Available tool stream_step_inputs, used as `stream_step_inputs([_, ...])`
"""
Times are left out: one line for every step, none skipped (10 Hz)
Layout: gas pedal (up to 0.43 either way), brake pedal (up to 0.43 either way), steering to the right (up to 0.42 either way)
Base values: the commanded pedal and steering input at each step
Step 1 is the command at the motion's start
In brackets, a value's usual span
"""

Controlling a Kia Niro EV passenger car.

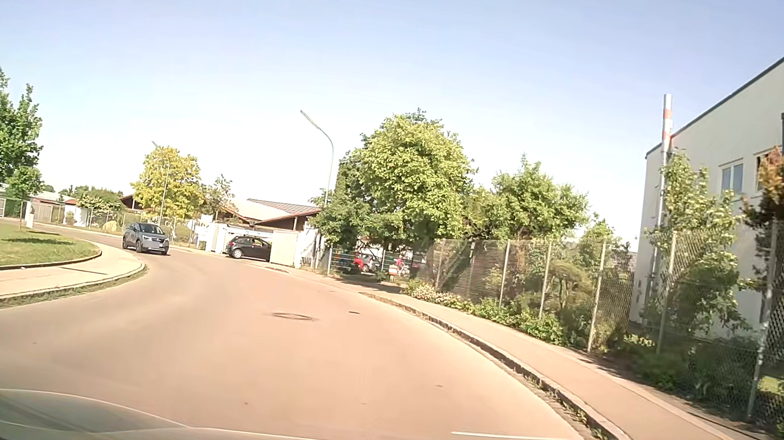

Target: Follow the waypoints while adhering to traffic rules and regulations

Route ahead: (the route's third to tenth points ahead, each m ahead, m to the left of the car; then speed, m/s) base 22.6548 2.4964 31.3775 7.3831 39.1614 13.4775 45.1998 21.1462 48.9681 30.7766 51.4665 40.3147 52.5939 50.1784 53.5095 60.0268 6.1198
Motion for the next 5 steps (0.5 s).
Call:
stream_step_inputs([0.0, 0.0, -0.029])
stream_step_inputs([0.0, 0.0, -0.03])
stream_step_inputs([0.0, 0.0, -0.03])
stream_step_inputs([0.0, 0.0, -0.032])
stream_step_inputs([0.0, 0.0, -0.032])
